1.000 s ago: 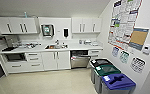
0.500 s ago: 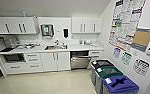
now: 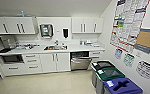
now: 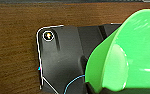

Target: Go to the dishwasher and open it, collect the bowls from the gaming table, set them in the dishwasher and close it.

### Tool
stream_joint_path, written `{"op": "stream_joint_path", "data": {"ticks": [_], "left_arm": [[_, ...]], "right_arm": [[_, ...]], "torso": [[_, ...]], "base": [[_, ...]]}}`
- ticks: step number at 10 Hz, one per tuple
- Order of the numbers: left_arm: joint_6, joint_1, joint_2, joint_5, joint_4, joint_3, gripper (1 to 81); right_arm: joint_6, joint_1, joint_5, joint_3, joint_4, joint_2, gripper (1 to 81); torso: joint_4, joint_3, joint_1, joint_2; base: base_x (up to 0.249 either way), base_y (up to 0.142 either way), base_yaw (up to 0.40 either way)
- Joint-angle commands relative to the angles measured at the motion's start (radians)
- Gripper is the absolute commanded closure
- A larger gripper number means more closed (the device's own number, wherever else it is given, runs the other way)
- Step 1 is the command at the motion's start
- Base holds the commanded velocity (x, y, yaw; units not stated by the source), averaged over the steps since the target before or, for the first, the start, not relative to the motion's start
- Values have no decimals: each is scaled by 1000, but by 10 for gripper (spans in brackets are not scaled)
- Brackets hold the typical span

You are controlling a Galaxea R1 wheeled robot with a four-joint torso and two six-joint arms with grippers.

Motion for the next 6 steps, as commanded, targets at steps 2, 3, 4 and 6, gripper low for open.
{"op": "stream_joint_path", "data": {"ticks": [2,3,4,6], "left_arm": [[-1,-50,-19,48,5,4,811],[-1,-49,-19,48,5,3,811],[-1,-50,-19,48,5,3,811],[-1,-49,-17,48,5,3,811]], "right_arm": [[-2,31,-46,-3,-14,-25,811],[-2,31,-46,-3,-14,-25,811],[-2,31,-46,-3,-14,-25,811],[-2,32,-46,-3,-14,-25,811]], "torso": [[0,0,0,0],[0,0,-1,0],[0,0,0,0],[0,0,0,0]], "base": [[131,0,0],[136,0,0],[138,0,0],[139,0,0]]}}
